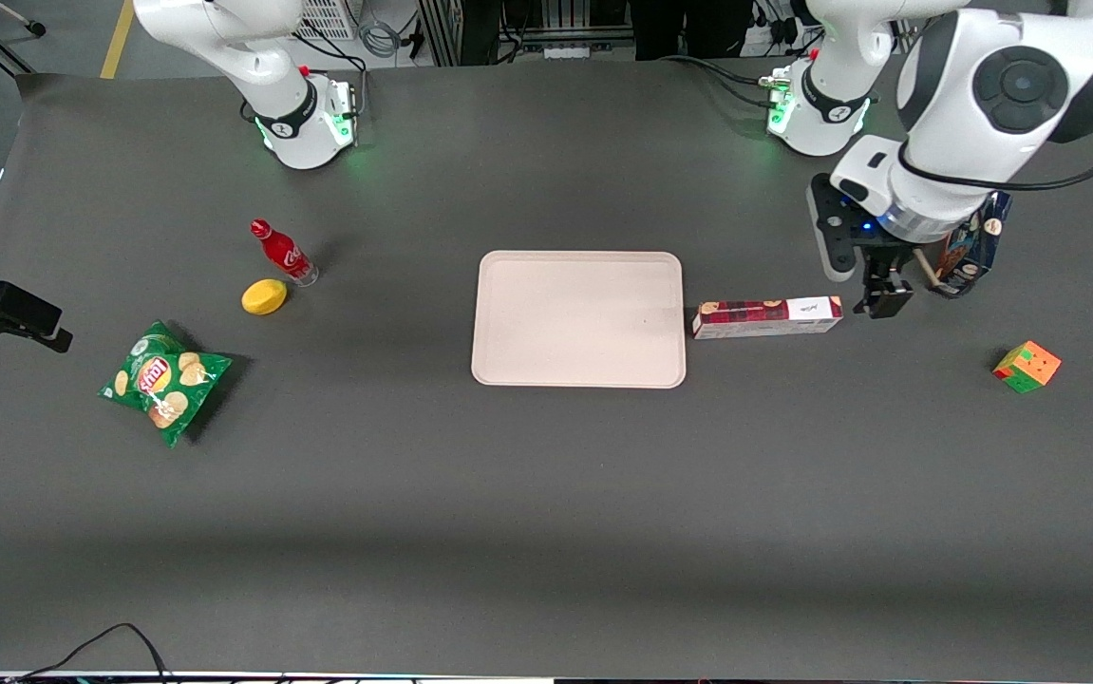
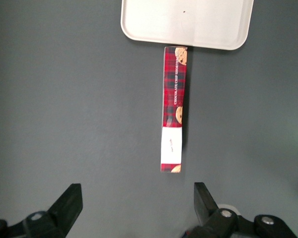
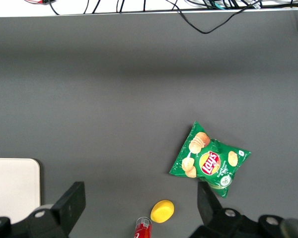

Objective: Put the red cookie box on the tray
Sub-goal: 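Move the open left gripper over the red plaid cookie box, then lower the left gripper and close it on the cookie box's end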

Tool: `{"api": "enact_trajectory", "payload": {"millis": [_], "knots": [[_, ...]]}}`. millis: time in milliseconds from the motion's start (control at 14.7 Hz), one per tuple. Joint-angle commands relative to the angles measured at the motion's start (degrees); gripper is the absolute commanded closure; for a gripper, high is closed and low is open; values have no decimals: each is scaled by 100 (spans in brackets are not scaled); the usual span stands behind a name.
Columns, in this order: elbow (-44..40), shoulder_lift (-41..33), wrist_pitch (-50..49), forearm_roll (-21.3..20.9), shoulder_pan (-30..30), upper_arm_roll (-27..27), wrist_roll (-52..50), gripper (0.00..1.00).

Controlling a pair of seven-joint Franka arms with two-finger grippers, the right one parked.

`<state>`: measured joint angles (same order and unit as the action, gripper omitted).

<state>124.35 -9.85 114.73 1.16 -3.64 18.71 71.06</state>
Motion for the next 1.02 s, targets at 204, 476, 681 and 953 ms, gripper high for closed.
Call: {"api": "enact_trajectory", "payload": {"millis": [204, 476, 681, 953], "knots": [[1039, -264, 840, 288, -49, 413, 145, 0], [1503, 141, 1751, 297, -67, 431, 110, 0], [1663, 343, 2018, 297, -58, 475, -74, 0], [2014, 457, 2570, 297, -67, 861, -671, 0]]}}
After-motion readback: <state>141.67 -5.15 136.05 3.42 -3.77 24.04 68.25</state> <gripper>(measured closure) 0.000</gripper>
